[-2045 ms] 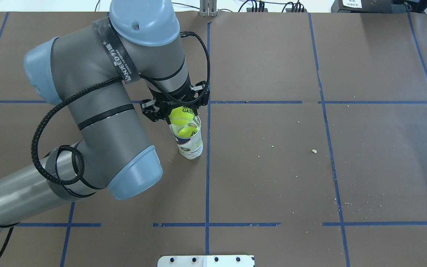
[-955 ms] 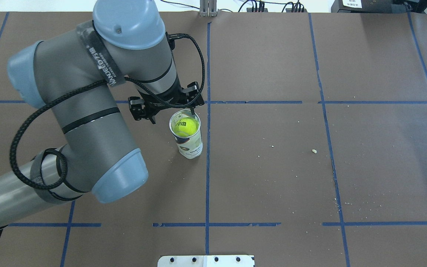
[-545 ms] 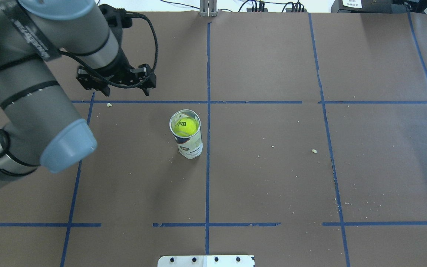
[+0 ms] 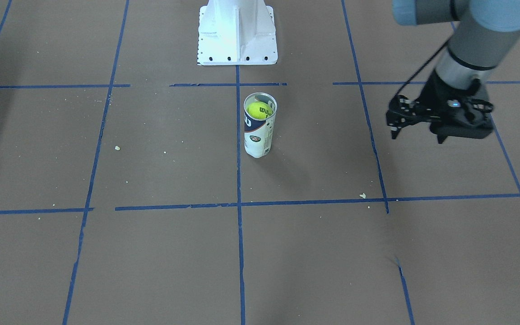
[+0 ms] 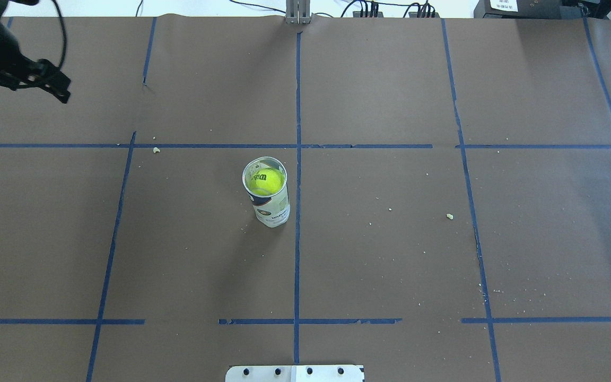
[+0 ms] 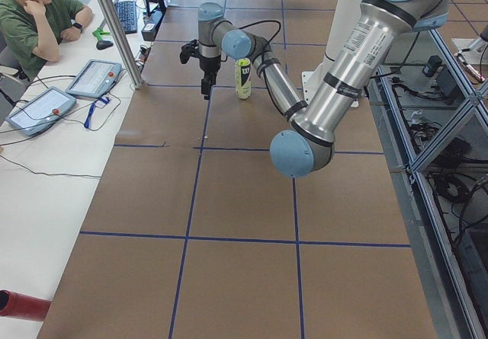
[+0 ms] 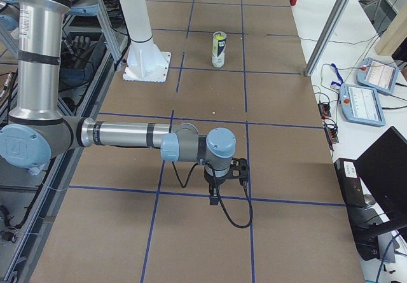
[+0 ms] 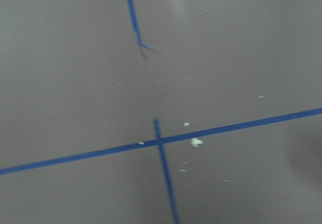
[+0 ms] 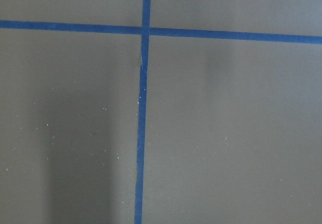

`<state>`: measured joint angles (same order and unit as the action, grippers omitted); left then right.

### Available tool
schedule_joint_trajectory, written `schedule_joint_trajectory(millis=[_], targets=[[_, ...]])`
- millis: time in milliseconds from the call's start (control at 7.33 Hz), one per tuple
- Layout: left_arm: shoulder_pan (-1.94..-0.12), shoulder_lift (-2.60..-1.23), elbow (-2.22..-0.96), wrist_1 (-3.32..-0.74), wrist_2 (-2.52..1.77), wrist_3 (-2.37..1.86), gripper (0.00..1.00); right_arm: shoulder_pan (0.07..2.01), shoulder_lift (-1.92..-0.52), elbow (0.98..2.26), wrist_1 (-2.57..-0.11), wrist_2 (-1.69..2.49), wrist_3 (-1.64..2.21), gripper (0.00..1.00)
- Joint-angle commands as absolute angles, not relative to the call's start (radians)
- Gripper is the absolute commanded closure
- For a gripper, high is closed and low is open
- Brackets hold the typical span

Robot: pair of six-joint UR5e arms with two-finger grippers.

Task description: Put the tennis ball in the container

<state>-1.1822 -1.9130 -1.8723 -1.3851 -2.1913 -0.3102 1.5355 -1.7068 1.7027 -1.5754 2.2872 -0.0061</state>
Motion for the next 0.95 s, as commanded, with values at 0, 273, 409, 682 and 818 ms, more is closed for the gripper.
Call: schedule_joint_trajectory(millis=[0,273,409,682,818], targets=[[-1.375,-1.786,-1.813,-1.414,-2.272,-0.106,0.00,1.536,-1.707,1.703,-1.575,2.287,-0.006,0.00],[-1.507,-1.647,-1.781,-1.416,-2.348,0.051,0.00,1.536,-1.707,1.703,-1.575,2.287,-0.006,0.00],[-1.576,-1.623,-1.738,-1.411,-2.386,0.057,0.00,1.536,-1.707,1.703,-1.575,2.287,-0.006,0.00],[-1.601,-1.516,-1.755,-1.434,-2.385,0.063,0.00,1.536,-1.707,1.703,-1.575,2.287,-0.006,0.00],[-1.606,-1.511,-1.758,-1.431,-2.387,0.061,0.00,1.536,-1.706,1.703,-1.575,2.287,-0.006,0.00]])
